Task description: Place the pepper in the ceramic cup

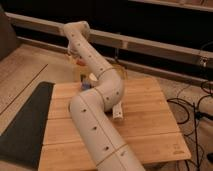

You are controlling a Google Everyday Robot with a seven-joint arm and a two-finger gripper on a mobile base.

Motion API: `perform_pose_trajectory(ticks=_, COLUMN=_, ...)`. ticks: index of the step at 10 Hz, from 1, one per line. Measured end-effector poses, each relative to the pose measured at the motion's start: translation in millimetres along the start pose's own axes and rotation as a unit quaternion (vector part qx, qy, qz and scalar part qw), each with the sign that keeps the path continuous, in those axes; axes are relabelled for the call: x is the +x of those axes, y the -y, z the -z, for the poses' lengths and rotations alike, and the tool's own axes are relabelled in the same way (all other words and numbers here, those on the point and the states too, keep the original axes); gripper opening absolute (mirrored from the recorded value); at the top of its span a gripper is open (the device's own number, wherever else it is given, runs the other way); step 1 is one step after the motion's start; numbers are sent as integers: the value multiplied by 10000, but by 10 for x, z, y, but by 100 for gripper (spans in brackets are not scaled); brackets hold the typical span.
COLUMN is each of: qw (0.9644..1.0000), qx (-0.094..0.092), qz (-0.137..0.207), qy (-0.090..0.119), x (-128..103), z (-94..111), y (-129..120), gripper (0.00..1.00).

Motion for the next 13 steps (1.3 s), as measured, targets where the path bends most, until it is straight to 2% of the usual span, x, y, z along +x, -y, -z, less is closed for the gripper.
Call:
perform_pose_trajectory(ticks=2, qw=9983, qx=321, qz=-468, qy=-132, x=317, z=209, y=317, gripper=0)
perform_pose_trajectory(ticks=3, qw=9958, qx=426, qz=-783, qy=-210, x=526, z=276, y=441, gripper=0)
perform_pose_trajectory(ticks=5, qw=9941, qx=480, qz=-941, qy=-240, x=635, z=316, y=504, gripper=0)
perform_pose_trajectory(ticks=9, qw=9943, qx=439, qz=-933, qy=-261, x=639, z=277, y=479, gripper=0)
perform_pose_trajectory(ticks=10, qw=9944, qx=369, qz=-931, qy=-332, x=660, z=204, y=435, gripper=0)
perform_pose_trajectory(ticks=12, qw=9934, qx=69, qz=-971, qy=-608, x=822, z=-70, y=273, gripper=0)
perform_pose_trajectory(ticks=13, qw=9934, qx=-47, qz=-905, qy=-702, x=821, z=-157, y=178, gripper=0)
